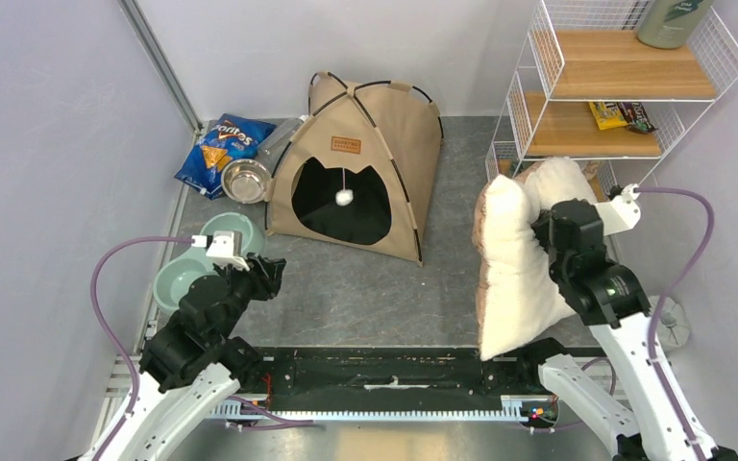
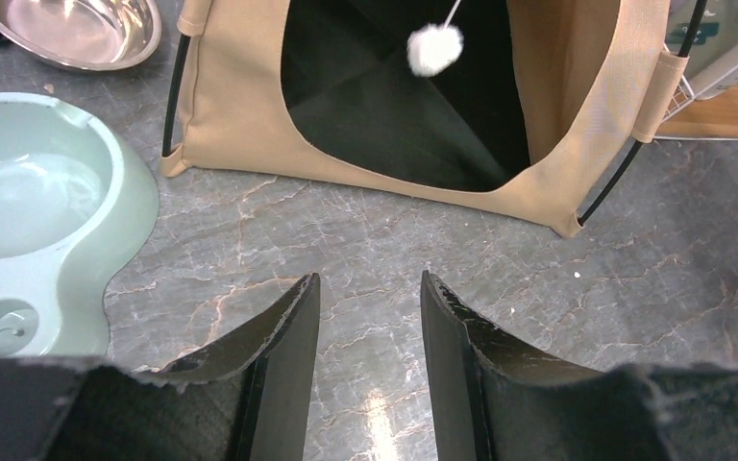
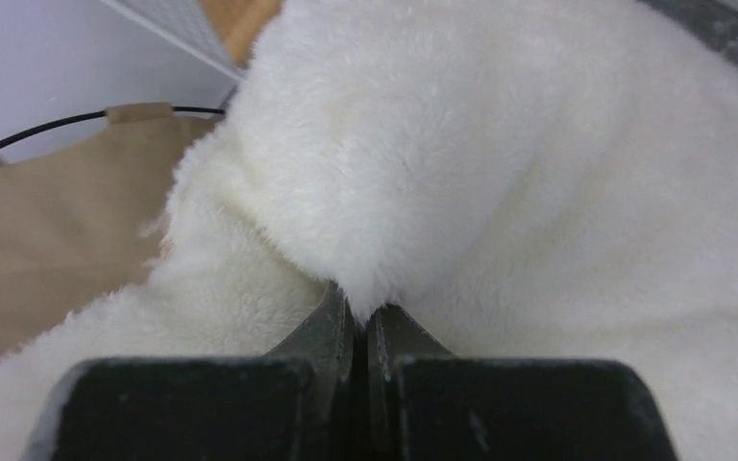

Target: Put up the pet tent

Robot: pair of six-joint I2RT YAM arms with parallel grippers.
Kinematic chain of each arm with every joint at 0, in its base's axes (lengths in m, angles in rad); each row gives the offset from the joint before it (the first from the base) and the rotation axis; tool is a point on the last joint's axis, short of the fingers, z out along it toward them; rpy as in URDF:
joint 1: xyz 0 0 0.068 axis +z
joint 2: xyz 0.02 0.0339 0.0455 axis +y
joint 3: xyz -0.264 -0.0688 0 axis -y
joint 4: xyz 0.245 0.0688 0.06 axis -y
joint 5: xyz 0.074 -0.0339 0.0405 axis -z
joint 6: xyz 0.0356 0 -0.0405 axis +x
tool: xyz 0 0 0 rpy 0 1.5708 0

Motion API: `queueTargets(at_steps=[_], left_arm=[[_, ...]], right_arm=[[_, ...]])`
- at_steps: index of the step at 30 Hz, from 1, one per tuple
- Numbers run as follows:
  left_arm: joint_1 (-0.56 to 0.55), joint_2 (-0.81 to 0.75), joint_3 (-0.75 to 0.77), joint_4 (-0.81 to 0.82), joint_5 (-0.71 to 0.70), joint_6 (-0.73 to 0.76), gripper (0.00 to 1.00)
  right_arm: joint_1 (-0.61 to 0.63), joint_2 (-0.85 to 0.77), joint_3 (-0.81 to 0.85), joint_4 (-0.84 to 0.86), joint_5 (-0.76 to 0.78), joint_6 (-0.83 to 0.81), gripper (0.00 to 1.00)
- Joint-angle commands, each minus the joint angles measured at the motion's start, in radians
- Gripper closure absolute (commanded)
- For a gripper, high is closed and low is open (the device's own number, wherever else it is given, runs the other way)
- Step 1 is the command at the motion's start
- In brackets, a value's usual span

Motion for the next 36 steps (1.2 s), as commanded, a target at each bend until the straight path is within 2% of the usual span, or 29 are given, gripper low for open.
queueTargets(at_steps=[1, 5, 12, 17, 20, 23, 27, 32, 36], left_arm=[[-0.003, 0.053, 0.083, 0.061, -0.024, 0.054, 0.5], [-0.003, 0.167, 0.143, 0.07, -0.039, 0.058, 0.5], [-0.001, 0.433, 0.31, 0.096, -0.076, 0.079, 0.5], [0.004, 0.592, 0.478, 0.086, -0.133, 0.26, 0.49], [0.03, 0.667, 0.531, 0.12, -0.13, 0.346, 0.48], [0.127, 0.725, 0.555, 0.179, -0.035, 0.372, 0.47], [0.35, 0.812, 0.569, 0.241, 0.195, 0.314, 0.47], [0.451, 0.897, 0.533, 0.362, 0.345, 0.301, 0.42], [0.492, 0.963, 0.501, 0.465, 0.416, 0.276, 0.41]], right_arm=[[0.002, -0.04, 0.161, 0.01, -0.114, -0.146, 1.0], [0.002, -0.061, 0.246, -0.005, -0.3, -0.206, 1.0], [0.001, -0.121, 0.304, -0.026, -0.529, -0.218, 1.0], [0.001, -0.142, 0.306, 0.023, -0.755, -0.243, 1.0], [0.001, -0.145, 0.288, 0.06, -0.872, -0.246, 1.0], [0.002, -0.139, 0.269, 0.121, -0.979, -0.235, 1.0], [0.001, -0.11, 0.234, 0.254, -1.186, -0.173, 1.0], [0.001, -0.1, 0.146, 0.468, -1.332, -0.044, 1.0], [0.001, -0.082, 0.134, 0.531, -1.381, -0.002, 1.0]])
